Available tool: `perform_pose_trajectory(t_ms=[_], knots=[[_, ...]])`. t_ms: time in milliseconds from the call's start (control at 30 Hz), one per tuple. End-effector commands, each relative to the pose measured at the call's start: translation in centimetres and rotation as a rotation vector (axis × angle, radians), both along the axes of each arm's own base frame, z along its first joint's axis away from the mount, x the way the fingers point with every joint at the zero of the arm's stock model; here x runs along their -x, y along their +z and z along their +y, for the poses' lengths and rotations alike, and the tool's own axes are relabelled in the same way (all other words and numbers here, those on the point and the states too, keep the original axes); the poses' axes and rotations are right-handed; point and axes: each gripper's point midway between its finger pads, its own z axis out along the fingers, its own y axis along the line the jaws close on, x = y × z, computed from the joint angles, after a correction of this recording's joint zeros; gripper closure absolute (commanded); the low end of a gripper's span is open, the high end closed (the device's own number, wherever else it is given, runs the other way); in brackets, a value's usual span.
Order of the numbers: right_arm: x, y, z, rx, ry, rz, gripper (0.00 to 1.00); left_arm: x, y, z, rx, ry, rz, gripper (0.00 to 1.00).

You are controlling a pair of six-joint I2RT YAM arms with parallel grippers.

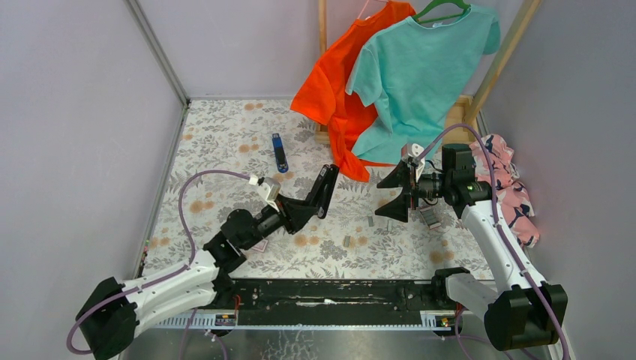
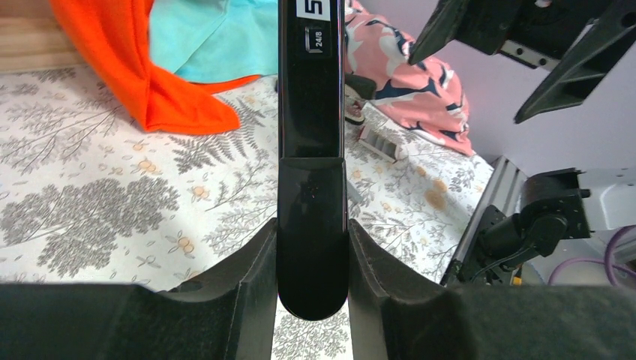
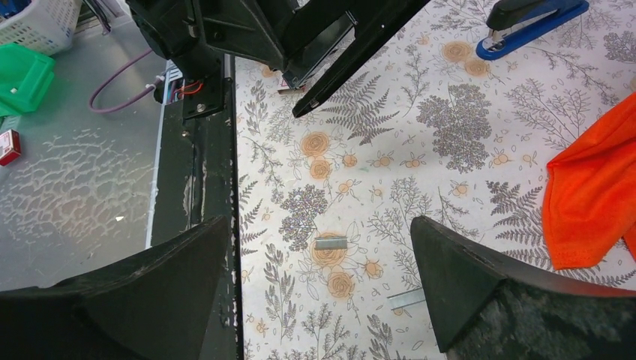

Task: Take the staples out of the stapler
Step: Place the stapler at the center of the board.

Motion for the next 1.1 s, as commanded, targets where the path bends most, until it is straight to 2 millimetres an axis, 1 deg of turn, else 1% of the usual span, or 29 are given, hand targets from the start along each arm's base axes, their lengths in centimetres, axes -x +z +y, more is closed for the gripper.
perform_pose_trajectory(t_ms=[0, 300, 600, 700, 867, 933, 1067], knots=[[-0.3, 1.5, -0.1, 0.002, -0.003, -0.06, 0.01, -1.3, 4.0, 0.7, 0.052, 0.075, -0.082, 1.0], [-0.6, 1.3, -0.3, 0.018, -0.017, -0.069, 0.0, -3.0, 3.8, 3.1, -0.039, 0.211, -0.033, 1.0], [-0.5, 1.3, -0.3, 0.02, -0.015, -0.074, 0.01, -4.7, 2.7, 6.0, -0.122, 0.359, 0.022, 1.0], [-0.5, 1.3, -0.3, 0.02, -0.014, -0.074, 0.01, -5.3, 2.7, 7.3, -0.131, 0.409, 0.035, 1.0], [-0.5, 1.2, -0.3, 0.02, -0.015, -0.071, 0.01, -6.7, 2.6, 10.2, -0.142, 0.513, 0.059, 1.0], [-0.5, 1.2, -0.3, 0.019, -0.013, -0.07, 0.01, -7.3, 2.4, 11.2, -0.137, 0.56, 0.079, 1.0], [-0.5, 1.2, -0.3, 0.021, -0.015, -0.071, 0.01, -8.5, 1.3, 12.9, -0.134, 0.636, 0.127, 1.0]])
